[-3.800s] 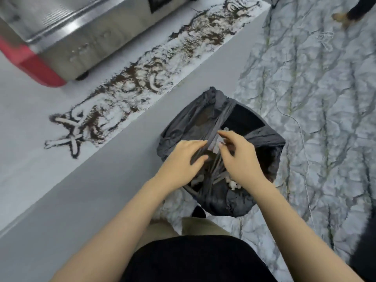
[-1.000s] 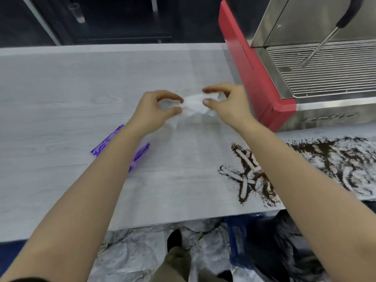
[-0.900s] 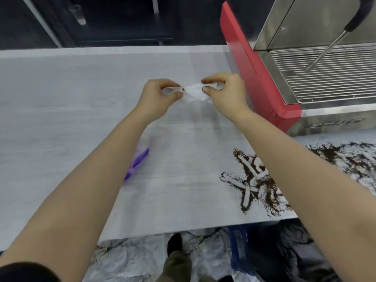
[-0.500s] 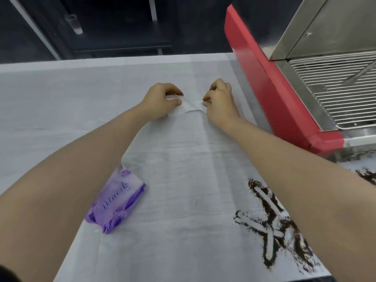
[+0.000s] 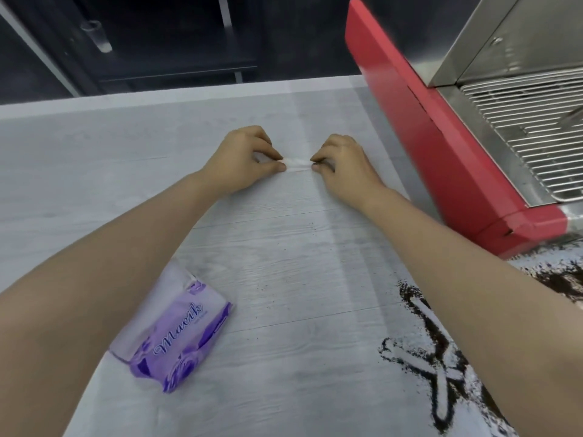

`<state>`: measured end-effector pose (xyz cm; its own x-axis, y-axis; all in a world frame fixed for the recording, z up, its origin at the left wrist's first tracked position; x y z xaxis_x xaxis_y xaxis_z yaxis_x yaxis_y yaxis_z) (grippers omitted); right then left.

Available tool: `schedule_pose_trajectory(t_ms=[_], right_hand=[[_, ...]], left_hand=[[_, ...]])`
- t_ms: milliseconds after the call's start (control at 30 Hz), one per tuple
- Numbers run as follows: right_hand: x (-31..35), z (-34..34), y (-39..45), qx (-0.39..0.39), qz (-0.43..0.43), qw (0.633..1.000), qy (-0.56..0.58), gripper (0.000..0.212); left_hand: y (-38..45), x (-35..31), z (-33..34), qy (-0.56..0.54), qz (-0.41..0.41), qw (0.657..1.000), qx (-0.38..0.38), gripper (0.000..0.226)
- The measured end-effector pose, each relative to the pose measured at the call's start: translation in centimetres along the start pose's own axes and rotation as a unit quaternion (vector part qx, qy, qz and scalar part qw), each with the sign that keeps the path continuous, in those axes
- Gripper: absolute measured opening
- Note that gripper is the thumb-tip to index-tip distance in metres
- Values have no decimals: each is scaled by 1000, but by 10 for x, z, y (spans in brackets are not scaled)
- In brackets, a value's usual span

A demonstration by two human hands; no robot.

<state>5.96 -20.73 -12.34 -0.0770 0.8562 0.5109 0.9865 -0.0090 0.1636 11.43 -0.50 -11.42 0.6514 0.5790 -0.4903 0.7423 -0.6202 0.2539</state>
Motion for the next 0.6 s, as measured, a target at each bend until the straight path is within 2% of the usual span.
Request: schedule_pose_trajectory(t_ms=[167, 333, 600], right_hand=[[-4, -7, -4, -23, 27, 998, 44, 19], [-5, -11, -22, -12, 1, 1000, 15, 28], [-9, -24, -82, 29, -41, 998, -26, 27]], left_hand=[[1, -8, 4, -65, -5, 998, -7, 19], [-5, -24, 5, 8, 73, 996, 56, 18], [-41, -72, 12, 43, 99, 988, 112, 20]])
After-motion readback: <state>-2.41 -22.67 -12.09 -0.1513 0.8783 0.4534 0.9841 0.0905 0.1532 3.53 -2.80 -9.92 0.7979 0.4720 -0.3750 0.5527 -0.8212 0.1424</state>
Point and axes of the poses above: each hand's wrist, its own y-axis towards the middle knuckle, its own z-axis out of the palm, x = y × z, the point moved 2 cm from there along y, towards the middle knuckle, and after that the axes turned 9 degrees about z, right-handed, at the moved point
